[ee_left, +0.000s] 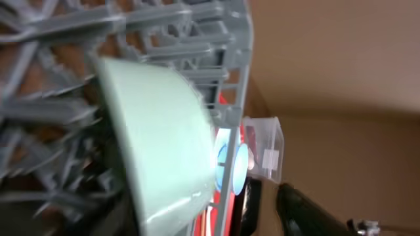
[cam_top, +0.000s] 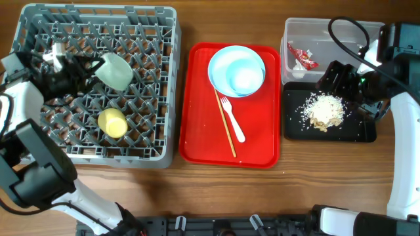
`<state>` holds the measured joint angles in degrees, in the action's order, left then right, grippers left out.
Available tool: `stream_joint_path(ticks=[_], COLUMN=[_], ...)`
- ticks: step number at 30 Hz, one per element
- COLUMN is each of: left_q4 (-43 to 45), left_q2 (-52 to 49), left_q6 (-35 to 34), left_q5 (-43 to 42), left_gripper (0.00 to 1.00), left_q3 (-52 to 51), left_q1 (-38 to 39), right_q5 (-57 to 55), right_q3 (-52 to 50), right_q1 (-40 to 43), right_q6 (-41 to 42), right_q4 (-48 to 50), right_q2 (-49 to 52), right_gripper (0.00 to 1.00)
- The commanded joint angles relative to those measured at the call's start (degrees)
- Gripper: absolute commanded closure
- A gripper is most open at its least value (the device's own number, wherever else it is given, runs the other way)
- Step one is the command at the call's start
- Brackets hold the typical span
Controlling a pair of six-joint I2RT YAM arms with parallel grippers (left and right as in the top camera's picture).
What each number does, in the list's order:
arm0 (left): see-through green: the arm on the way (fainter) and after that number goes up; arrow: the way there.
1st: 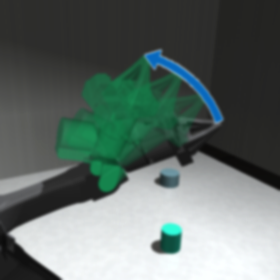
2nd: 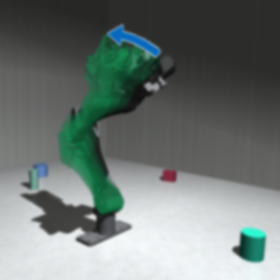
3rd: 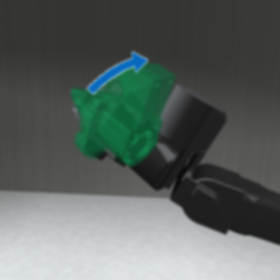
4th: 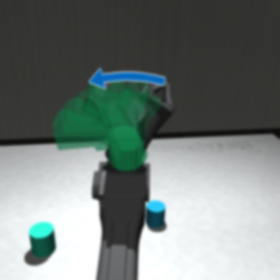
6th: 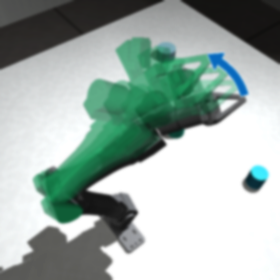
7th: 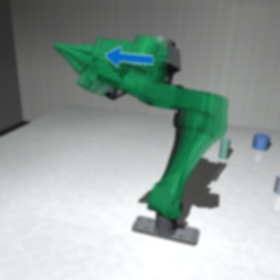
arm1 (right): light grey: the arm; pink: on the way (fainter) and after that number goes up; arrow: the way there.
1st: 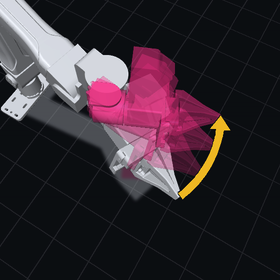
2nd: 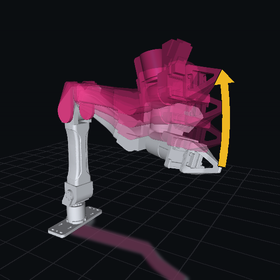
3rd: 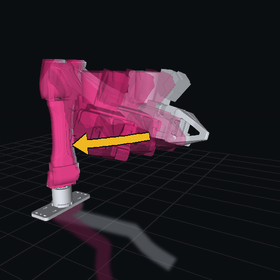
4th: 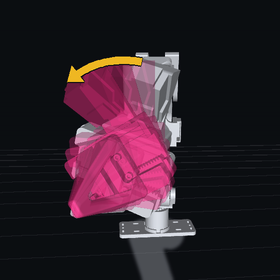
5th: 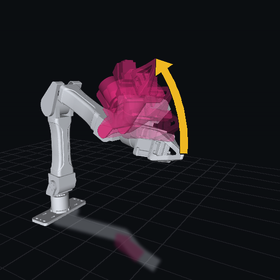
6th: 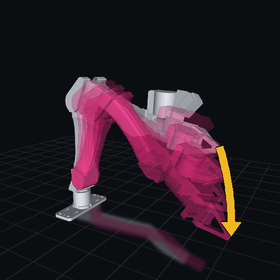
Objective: Sort waste into correct bins and load items into the dishwasher rack
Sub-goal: 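Carry the green bowl into the dish rack and release it, then reach the left gripper to the blue bowl on the plate and grasp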
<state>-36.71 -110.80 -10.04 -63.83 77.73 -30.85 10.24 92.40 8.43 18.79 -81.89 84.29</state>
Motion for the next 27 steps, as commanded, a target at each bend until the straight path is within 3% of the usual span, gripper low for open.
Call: stream_joint_path(ticks=[1,6,14,18,27], left_q4=[-3.1,-5.1,-8.1,-7.6,1.8], left_q2=[-0.2,3.4,17.6,23.0,21.9], left_q6=[0.7,0.7,0.6,0.6,0.7], left_q5=[5.8,7.0,19.4,27.2,49.3], left_gripper=[0.28,0.23,0.23,0.21,0.12], left_q3=[0.6,0.6,0.6,0.6,0.6], left_q1=[-1.9,-3.5,0.5,12.3,43.1], right_q5=[0.0,0.0,0.0,-0.2,-3.1], right_q3=[0.6,0.6,0.6,0.6,0.6], right_q1=[0.2,0.2,0.2,0.2,0.2], right_q6=[-0.8,-0.8,-0.8,-0.8,-0.4], right_q4=[-0.1,-0.3,-0.1,0.0,-1.1], right_q2=[-0.4,-0.4,-0.4,-0.4,-0.4], right_gripper=[0.0,0.0,0.0,0.0,0.0])
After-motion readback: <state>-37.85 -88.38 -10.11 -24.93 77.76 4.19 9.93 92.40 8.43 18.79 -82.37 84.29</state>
